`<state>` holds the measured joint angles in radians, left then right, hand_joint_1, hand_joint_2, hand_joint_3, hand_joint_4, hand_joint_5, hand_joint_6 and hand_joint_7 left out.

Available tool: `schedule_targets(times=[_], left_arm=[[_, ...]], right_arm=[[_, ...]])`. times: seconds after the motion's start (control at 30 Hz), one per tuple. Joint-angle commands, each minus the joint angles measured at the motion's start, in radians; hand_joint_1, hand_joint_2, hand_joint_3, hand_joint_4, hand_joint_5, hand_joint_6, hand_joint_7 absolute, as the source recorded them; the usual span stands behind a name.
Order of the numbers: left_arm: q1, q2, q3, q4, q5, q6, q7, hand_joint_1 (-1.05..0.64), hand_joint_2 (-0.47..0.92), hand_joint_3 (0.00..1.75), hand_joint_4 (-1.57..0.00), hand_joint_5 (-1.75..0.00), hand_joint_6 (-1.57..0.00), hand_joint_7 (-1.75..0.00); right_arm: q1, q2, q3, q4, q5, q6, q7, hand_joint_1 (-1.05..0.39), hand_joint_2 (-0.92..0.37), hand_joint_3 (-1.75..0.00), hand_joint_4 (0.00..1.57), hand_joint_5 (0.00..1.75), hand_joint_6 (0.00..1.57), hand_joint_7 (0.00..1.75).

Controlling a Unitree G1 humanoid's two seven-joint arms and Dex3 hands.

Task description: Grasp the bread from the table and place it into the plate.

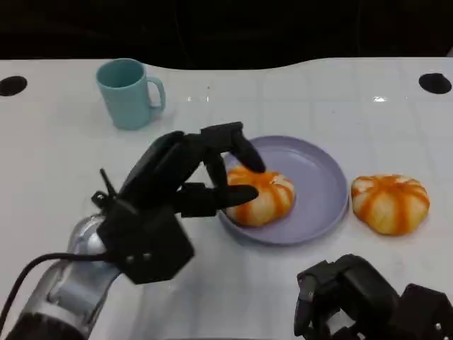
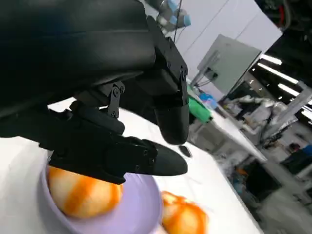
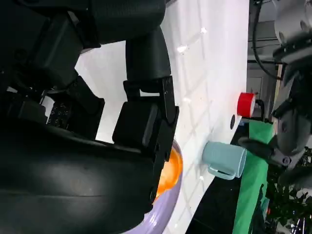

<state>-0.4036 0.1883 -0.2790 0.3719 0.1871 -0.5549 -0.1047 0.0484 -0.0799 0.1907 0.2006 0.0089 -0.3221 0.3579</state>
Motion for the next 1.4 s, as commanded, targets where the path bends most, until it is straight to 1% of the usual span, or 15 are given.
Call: schedule_targets(times=[0.03, 0.13, 0.27, 0.37, 0.5, 0.77, 0.93, 1.07, 1.37, 1.4], left_arm=[[0.081, 0.005, 0.039, -0.029, -0.148, -0.031, -0.117, -0.56, 0.92, 0.3, -0.72, -1.75, -0.49, -1.67], [0.152, -0.022, 0.061, -0.074, -0.259, 0.005, -0.179, -0.56, 0.92, 0.28, -0.73, -1.75, -0.49, -1.7], [0.208, -0.051, 0.079, -0.108, -0.333, 0.03, -0.23, -0.58, 0.92, 0.29, -0.71, -1.75, -0.45, -1.74], [0.255, -0.073, 0.086, -0.143, -0.385, 0.071, -0.266, -0.61, 0.92, 0.27, -0.73, -1.75, -0.46, -1.72], [0.311, -0.095, 0.099, -0.158, -0.474, 0.122, -0.344, -0.61, 0.92, 0.26, -0.72, -1.75, -0.49, -1.68], [0.395, -0.098, 0.139, -0.215, -0.625, 0.3, -0.483, -0.63, 0.92, 0.27, -0.7, -1.75, -0.53, -1.61], [0.44, -0.093, 0.16, -0.247, -0.664, 0.397, -0.535, -0.59, 0.92, 0.26, -0.68, -1.75, -0.5, -1.66], [0.463, -0.105, 0.173, -0.268, -0.691, 0.472, -0.551, -0.55, 0.92, 0.21, -0.72, -1.75, -0.52, -1.68], [0.47, -0.118, 0.191, -0.242, -0.683, 0.495, -0.581, -0.57, 0.92, 0.19, -0.75, -1.75, -0.54, -1.69], [0.467, -0.119, 0.194, -0.235, -0.682, 0.493, -0.588, -0.57, 0.92, 0.19, -0.75, -1.75, -0.54, -1.69]], right_arm=[[0.005, -0.012, -0.012, -0.003, 0.016, 0.004, 0.008, -1.05, -0.12, -1.41, 1.54, 1.33, 1.57, 1.07], [0.011, -0.02, -0.013, -0.02, 0.016, 0.021, 0.012, -1.05, -0.13, -1.39, 1.54, 1.32, 1.57, 1.06], [0.011, -0.024, -0.016, -0.013, 0.014, 0.005, 0.016, -1.05, -0.14, -1.38, 1.54, 1.32, 1.57, 1.06], [0.011, -0.027, -0.019, -0.013, 0.016, 0.008, 0.018, -1.05, -0.14, -1.37, 1.55, 1.31, 1.57, 1.07], [0.015, -0.026, -0.019, -0.015, 0.025, 0.013, 0.028, -1.05, -0.11, -1.38, 1.54, 1.31, 1.57, 1.06], [0.015, -0.021, -0.018, -0.014, 0.023, 0.017, 0.03, -1.05, -0.12, -1.37, 1.53, 1.31, 1.57, 1.04], [0.012, -0.019, -0.018, -0.007, 0.029, 0.017, 0.03, -1.05, -0.15, -1.35, 1.53, 1.31, 1.57, 1.07], [0.007, -0.02, -0.019, -0.001, 0.026, 0.011, 0.028, -1.05, -0.15, -1.34, 1.54, 1.31, 1.57, 1.08], [-0.001, -0.019, -0.024, 0.025, 0.034, -0.016, 0.033, -1.05, -0.17, -1.32, 1.54, 1.31, 1.57, 1.07], [-0.003, -0.019, -0.025, 0.024, 0.034, -0.011, 0.032, -1.05, -0.17, -1.32, 1.54, 1.31, 1.57, 1.07]])
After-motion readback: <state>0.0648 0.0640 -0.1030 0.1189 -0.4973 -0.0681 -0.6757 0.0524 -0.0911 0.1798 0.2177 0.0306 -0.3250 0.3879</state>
